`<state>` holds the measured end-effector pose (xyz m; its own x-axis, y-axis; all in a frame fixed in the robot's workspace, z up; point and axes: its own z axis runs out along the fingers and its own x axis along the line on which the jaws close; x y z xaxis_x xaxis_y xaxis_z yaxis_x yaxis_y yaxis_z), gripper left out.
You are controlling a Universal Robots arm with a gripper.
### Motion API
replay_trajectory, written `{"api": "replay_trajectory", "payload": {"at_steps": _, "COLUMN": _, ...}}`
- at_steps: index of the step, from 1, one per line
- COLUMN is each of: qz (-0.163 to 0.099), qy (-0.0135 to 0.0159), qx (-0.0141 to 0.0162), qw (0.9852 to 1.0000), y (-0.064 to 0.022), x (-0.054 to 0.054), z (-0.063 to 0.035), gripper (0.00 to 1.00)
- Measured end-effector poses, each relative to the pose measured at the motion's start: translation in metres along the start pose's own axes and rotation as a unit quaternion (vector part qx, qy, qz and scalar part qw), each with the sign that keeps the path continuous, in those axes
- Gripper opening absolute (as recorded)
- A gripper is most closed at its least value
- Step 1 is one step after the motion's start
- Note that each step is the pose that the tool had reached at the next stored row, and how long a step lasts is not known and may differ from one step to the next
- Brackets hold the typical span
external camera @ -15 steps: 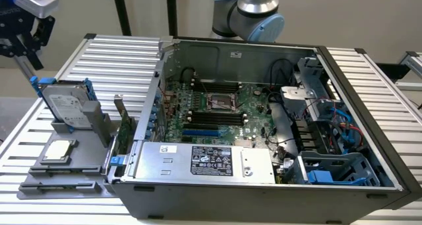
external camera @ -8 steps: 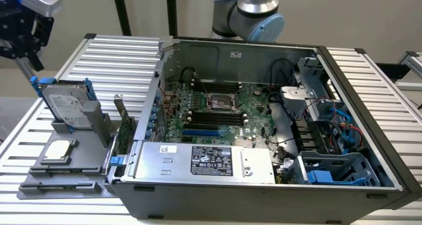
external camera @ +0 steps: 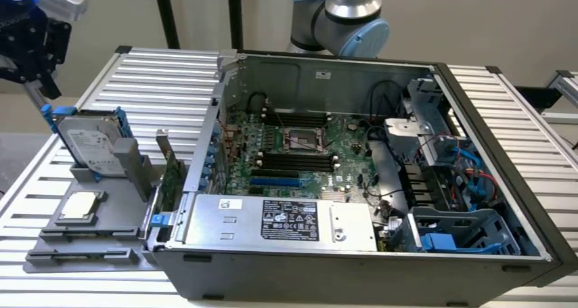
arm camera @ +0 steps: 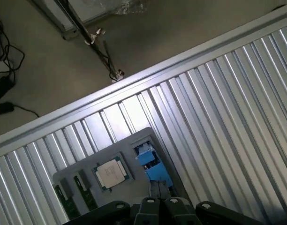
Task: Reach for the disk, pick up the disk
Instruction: 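Pick up the disk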
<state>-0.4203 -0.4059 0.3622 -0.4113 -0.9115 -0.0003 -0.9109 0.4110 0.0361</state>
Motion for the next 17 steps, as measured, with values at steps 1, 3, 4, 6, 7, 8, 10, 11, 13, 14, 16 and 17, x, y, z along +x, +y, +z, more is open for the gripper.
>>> {"api": "replay_trajectory", "payload": {"at_steps": 1, "qz": -0.009, "qy": 0.0003, "qx": 0.0, "qw": 1.0, "y": 0.0, "x": 0.0, "z": 0.0004, "gripper": 0.11}}
{"api": "replay_trajectory", "payload": {"at_steps": 3, "qz": -0.027, "qy": 0.0009, "qx": 0.0, "qw": 0.9996, "y": 0.0, "x": 0.0, "z": 0.0011, "gripper": 0.11}}
{"api": "replay_trajectory", "payload": {"at_steps": 4, "qz": -0.036, "qy": 0.0013, "qx": 0.0, "qw": 0.9993, "y": 0.0, "x": 0.0, "z": 0.0014, "gripper": 0.11}}
{"api": "replay_trajectory", "payload": {"at_steps": 6, "qz": -0.054, "qy": 0.0019, "qx": 0.0, "qw": 0.9985, "y": -0.0001, "x": 0.0, "z": 0.0021, "gripper": 0.11}}
{"api": "replay_trajectory", "payload": {"at_steps": 7, "qz": -0.064, "qy": 0.0023, "qx": 0.0, "qw": 0.998, "y": -0.0001, "x": 0.0, "z": 0.0024, "gripper": 0.11}}
{"api": "replay_trajectory", "payload": {"at_steps": 8, "qz": -0.073, "qy": 0.0026, "qx": 0.0, "qw": 0.9973, "y": -0.0001, "x": 0.0, "z": 0.0028, "gripper": 0.11}}
{"api": "replay_trajectory", "payload": {"at_steps": 10, "qz": -0.091, "qy": 0.0033, "qx": 0.0, "qw": 0.9959, "y": -0.0001, "x": 0.0, "z": 0.0033, "gripper": 0.11}}
{"api": "replay_trajectory", "payload": {"at_steps": 11, "qz": -0.1, "qy": 0.0036, "qx": -0.0001, "qw": 0.995, "y": -0.0001, "x": 0.0, "z": 0.0033, "gripper": 0.11}}
{"api": "replay_trajectory", "payload": {"at_steps": 13, "qz": -0.118, "qy": 0.0042, "qx": 0.0, "qw": 0.993, "y": -0.0001, "x": 0.0, "z": 0.0035, "gripper": 0.11}}
{"api": "replay_trajectory", "payload": {"at_steps": 14, "qz": -0.127, "qy": 0.0044, "qx": 0.0, "qw": 0.9919, "y": -0.0001, "x": 0.0, "z": 0.0036, "gripper": 0.11}}
{"api": "replay_trajectory", "payload": {"at_steps": 16, "qz": -0.145, "qy": 0.005, "qx": -0.0001, "qw": 0.9894, "y": -0.0001, "x": 0.0, "z": 0.0036, "gripper": 0.11}}
{"api": "replay_trajectory", "payload": {"at_steps": 17, "qz": -0.154, "qy": 0.0052, "qx": -0.0002, "qw": 0.988, "y": -0.0001, "x": 0.0, "z": 0.0035, "gripper": 0.11}}
